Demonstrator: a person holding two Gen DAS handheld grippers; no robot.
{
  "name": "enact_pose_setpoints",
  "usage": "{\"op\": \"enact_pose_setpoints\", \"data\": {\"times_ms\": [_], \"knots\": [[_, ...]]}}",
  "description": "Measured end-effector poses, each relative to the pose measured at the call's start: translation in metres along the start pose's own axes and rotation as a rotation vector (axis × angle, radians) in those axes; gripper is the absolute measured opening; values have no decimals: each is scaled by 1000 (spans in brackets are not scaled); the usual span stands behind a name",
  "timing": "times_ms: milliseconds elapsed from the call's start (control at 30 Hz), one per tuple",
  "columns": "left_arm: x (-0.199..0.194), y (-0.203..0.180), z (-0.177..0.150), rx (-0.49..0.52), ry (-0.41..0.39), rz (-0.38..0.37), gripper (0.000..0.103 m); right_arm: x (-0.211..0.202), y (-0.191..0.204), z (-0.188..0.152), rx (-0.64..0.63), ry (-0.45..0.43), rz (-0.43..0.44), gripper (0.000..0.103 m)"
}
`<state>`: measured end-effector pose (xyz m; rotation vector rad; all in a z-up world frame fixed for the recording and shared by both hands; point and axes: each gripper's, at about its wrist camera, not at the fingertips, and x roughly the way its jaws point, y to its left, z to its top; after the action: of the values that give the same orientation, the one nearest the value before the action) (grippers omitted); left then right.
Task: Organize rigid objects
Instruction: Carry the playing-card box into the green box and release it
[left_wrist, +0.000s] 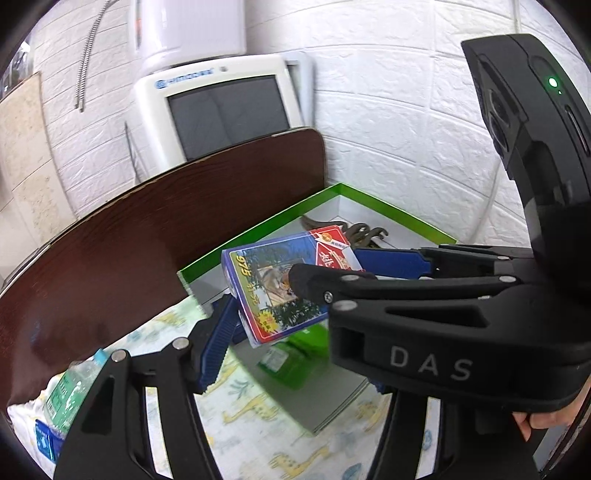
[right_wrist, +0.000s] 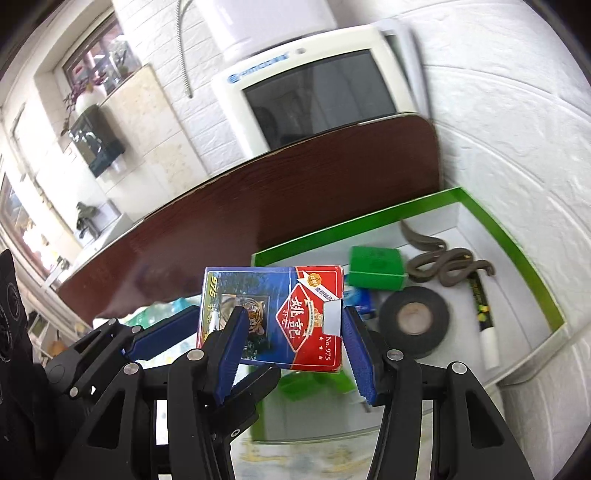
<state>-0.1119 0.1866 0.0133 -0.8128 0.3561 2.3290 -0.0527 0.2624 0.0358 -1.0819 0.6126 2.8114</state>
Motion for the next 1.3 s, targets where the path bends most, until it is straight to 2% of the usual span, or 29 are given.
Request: {"op": "enact_pose_setpoints", "data": {"times_ms": [500, 1300], "knots": [[49, -38, 21, 47, 49, -40, 60, 3, -69, 8, 104, -2, -40, 55], [84, -59, 31, 64, 88, -93, 60, 10, -109, 13, 149, 8, -100, 55]]}}
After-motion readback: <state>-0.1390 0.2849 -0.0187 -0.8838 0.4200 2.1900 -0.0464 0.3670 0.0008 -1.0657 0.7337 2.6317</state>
